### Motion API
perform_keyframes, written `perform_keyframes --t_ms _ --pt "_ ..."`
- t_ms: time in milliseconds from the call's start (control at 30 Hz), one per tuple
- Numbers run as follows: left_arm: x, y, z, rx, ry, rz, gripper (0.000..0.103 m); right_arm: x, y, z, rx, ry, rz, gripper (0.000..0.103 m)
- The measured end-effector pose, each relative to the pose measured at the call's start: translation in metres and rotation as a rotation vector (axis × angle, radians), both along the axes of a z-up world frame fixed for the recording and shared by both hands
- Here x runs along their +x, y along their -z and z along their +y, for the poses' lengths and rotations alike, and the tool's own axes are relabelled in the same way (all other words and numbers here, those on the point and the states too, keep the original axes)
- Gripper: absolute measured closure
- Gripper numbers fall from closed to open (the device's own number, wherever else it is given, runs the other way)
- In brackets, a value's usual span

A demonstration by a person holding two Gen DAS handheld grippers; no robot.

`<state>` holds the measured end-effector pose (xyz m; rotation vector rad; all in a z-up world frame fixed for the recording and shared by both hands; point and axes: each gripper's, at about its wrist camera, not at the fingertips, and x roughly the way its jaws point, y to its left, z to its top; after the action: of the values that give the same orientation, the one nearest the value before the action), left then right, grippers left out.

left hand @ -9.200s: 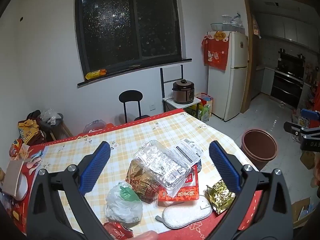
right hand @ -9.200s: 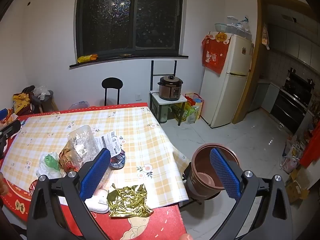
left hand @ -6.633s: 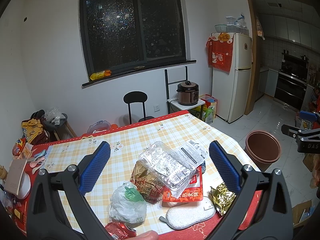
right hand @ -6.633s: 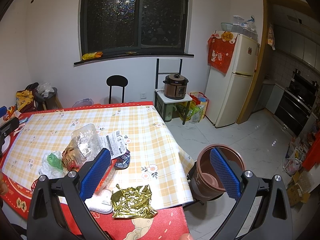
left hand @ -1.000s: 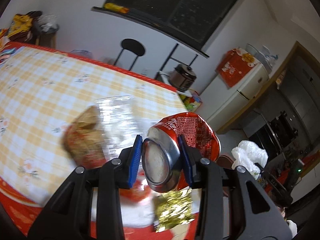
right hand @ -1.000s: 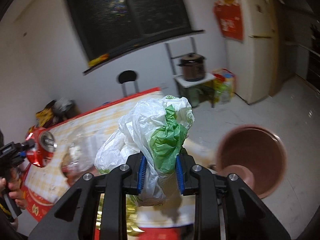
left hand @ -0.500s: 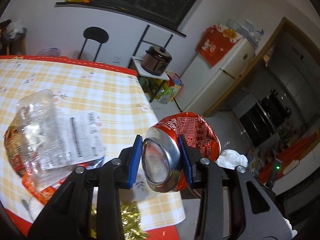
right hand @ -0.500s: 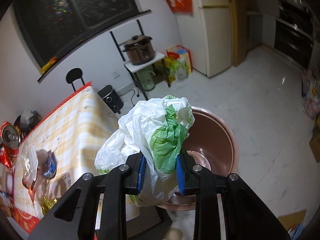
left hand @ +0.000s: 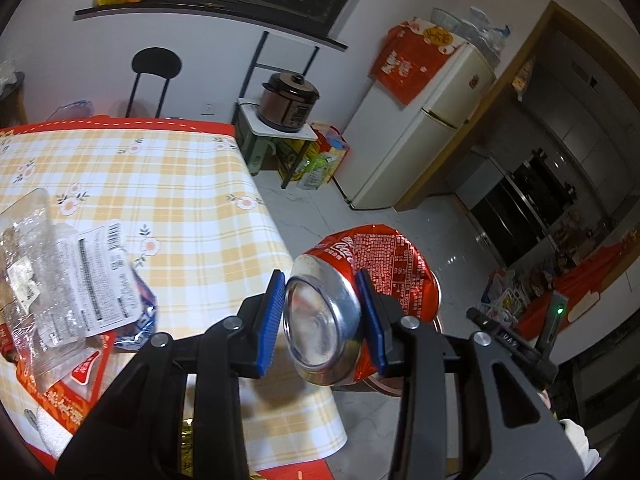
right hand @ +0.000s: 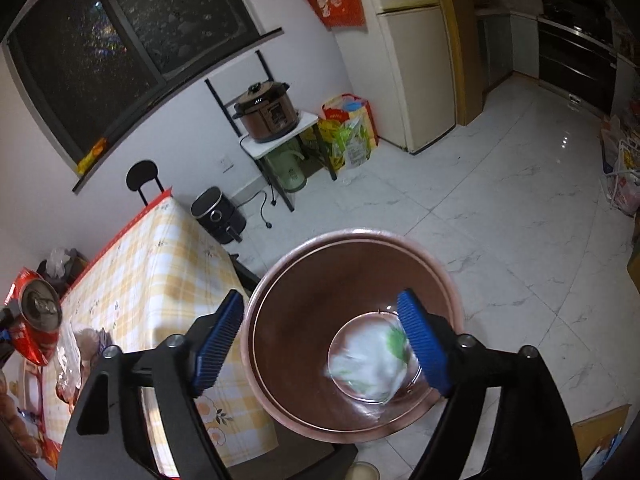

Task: Collect trash
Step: 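Drop the red can from the left tool into the brown bin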

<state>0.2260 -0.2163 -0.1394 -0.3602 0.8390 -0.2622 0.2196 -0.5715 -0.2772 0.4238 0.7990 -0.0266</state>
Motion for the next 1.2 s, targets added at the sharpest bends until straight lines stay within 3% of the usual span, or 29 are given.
perform_keyframes --t_ms 167,400,433,467,533,633,667,767,900,1200 --pt "0.014 0.004 -0.032 0.016 0.072 0.011 0.064 -0.022 -0.02 -0.014 0.023 0.035 -0.056 0.005" --pt "0.051 0.013 -0.118 0.015 0.243 0.016 0.064 -0.064 -0.028 -0.036 0.001 0.095 -0.061 0.005" --pt "0.055 0.012 -0.13 0.01 0.273 0.009 0.06 -0.07 -0.028 -0.04 0.003 0.108 -0.059 0.005" --pt "0.06 0.01 -0.143 0.002 0.308 -0.002 0.038 -0.076 -0.028 -0.045 0.005 0.125 -0.057 0.005" --pt "0.064 -0.001 -0.16 0.006 0.332 -0.059 0.017 -0.084 -0.029 -0.052 0.007 0.147 -0.056 0.005" --pt "0.063 -0.017 -0.17 0.024 0.346 -0.125 0.013 -0.093 -0.032 -0.059 0.008 0.172 -0.062 0.005" --pt "0.062 -0.022 -0.169 0.033 0.345 -0.141 0.008 -0.095 -0.033 -0.061 0.011 0.179 -0.067 0.005" --pt "0.052 -0.036 -0.158 0.062 0.319 -0.208 0.007 -0.098 -0.037 -0.063 0.015 0.184 -0.081 0.005" --pt "0.041 -0.048 -0.131 0.104 0.263 -0.238 0.006 -0.096 -0.045 -0.057 0.007 0.165 -0.099 0.005" --pt "-0.002 -0.074 -0.022 0.197 0.06 -0.328 0.006 -0.081 -0.064 -0.019 -0.048 0.095 -0.122 0.005"
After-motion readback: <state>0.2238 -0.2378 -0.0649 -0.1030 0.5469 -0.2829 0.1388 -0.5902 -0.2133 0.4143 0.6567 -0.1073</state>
